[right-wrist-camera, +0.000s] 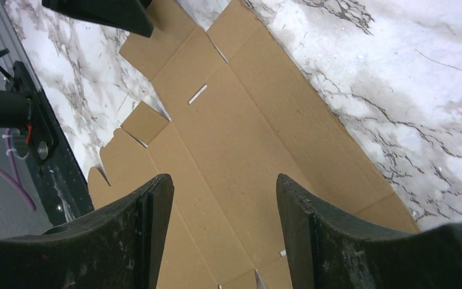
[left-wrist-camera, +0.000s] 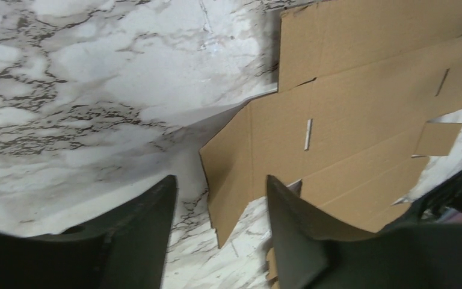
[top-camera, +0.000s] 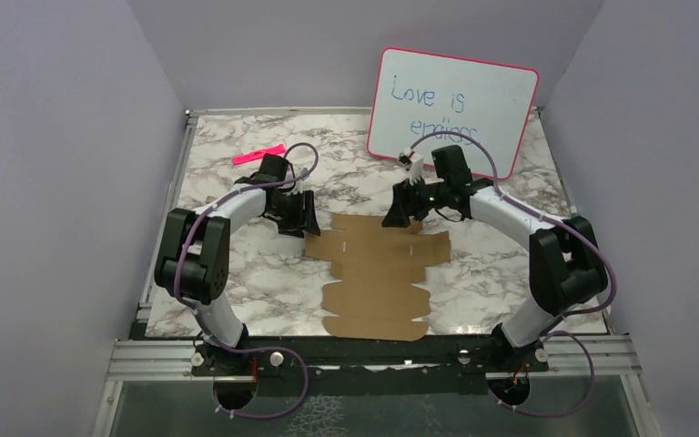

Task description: Fold the paper box

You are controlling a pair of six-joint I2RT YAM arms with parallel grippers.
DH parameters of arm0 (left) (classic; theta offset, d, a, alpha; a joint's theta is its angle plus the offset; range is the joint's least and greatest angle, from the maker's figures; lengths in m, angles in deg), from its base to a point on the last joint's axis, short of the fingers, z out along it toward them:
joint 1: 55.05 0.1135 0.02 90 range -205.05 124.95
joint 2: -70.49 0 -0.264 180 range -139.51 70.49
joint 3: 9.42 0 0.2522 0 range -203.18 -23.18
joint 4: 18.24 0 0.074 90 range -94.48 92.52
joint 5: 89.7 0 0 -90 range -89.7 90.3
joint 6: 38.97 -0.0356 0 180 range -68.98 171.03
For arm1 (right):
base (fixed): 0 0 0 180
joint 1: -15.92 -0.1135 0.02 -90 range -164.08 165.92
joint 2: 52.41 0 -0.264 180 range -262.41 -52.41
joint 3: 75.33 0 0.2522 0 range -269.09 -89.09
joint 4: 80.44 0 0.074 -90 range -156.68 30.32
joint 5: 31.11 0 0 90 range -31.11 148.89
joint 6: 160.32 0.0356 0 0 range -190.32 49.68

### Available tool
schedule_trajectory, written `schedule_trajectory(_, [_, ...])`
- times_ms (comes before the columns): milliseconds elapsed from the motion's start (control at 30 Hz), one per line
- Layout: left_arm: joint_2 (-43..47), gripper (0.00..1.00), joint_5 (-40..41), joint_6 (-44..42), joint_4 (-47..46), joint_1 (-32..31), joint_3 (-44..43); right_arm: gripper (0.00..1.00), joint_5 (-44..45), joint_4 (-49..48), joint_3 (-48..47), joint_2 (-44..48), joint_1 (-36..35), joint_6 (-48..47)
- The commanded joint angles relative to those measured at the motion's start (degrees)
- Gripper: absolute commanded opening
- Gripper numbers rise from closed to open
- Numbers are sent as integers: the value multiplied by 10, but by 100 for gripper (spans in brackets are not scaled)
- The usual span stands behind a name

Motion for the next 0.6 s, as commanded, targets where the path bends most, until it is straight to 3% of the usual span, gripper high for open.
schedule_trajectory(0, [-24, 47, -49, -15, 1, 1, -24, 68, -15, -25, -22, -21, -10, -35])
schedule_trajectory(400, [12, 0, -44, -29, -11, 0, -10, 69, -40, 43, -121, -112, -13, -133])
schedule_trajectory(567, [62, 0, -12, -44, -15, -3, -2, 71, -59, 107, -185, -153, -13, -192])
